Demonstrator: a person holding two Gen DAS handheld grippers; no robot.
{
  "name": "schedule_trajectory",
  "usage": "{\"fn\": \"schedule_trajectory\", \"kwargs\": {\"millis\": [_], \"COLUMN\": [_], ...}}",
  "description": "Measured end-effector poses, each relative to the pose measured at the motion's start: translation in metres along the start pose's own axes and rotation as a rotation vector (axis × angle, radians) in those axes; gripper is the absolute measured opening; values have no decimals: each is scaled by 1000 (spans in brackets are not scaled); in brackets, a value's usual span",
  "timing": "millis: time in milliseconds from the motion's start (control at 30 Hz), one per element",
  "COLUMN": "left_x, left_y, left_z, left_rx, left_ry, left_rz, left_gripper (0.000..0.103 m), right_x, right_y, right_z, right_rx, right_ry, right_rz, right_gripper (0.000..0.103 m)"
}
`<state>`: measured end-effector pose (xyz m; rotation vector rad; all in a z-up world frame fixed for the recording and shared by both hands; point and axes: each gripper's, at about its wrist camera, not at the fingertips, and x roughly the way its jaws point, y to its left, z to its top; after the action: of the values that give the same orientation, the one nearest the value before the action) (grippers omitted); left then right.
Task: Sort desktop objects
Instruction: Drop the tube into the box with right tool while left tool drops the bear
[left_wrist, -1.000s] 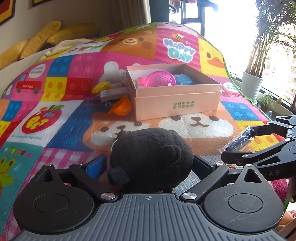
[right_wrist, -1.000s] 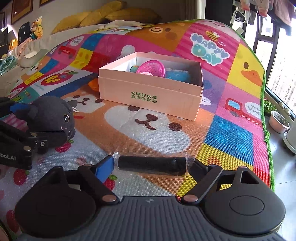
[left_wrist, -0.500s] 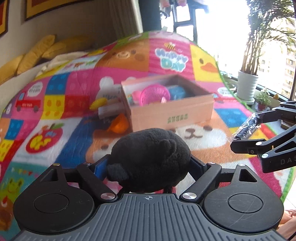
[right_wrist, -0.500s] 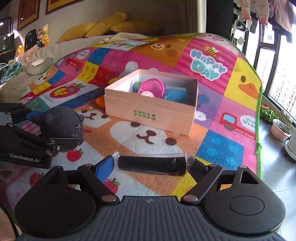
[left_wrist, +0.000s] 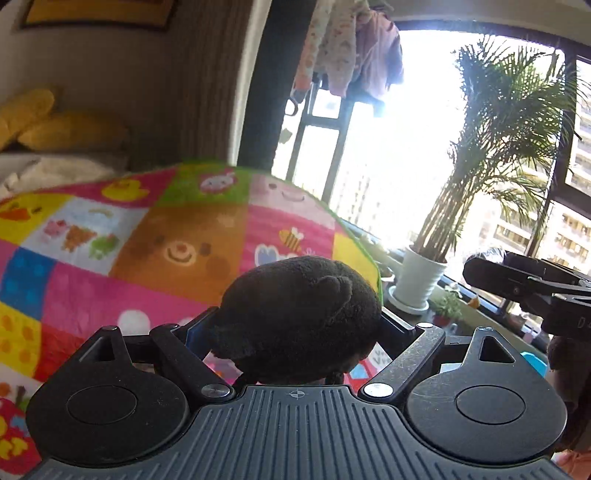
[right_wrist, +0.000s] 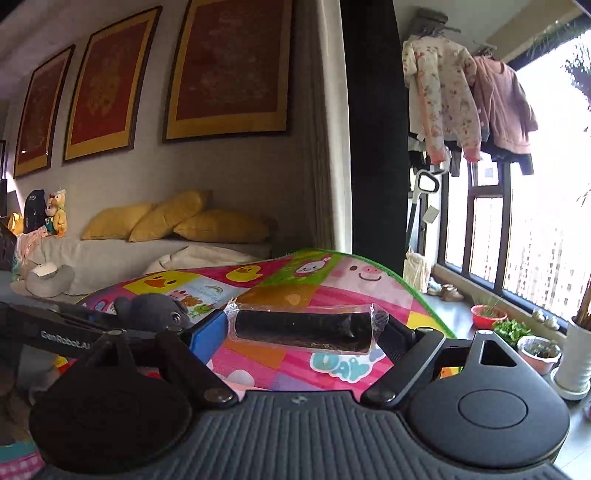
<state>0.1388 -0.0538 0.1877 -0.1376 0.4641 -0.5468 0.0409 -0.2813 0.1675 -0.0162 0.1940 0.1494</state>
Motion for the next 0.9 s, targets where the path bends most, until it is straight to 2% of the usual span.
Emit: {"fn": "schedule_trajectory", "kwargs": {"millis": [100, 200, 433, 600, 767, 900], "left_x": [40, 56, 26, 8, 1, -6], "left_y": [22, 35, 57, 59, 57, 66], "left_z": [-24, -48, -79, -99, -120, -134], "left_rx": [-10, 59, 93, 76, 132, 114], "left_ry": [61, 89, 66, 87, 83, 113], "left_rz": [-6, 65, 148, 134, 185, 204], "left_gripper": [95, 96, 102, 102, 103, 103], "right_x": [38, 80, 136, 163, 176, 204], "right_y": [-5, -3, 22, 39, 55, 79], "right_z": [-12, -31, -83, -109, -90, -82], "right_rx": [11, 25, 7, 5, 13, -28], "right_ry": [54, 141, 336, 492, 424, 442], "right_rz": [-6, 5, 110, 187, 176, 187], "right_gripper": [86, 86, 86, 87, 86, 86]}}
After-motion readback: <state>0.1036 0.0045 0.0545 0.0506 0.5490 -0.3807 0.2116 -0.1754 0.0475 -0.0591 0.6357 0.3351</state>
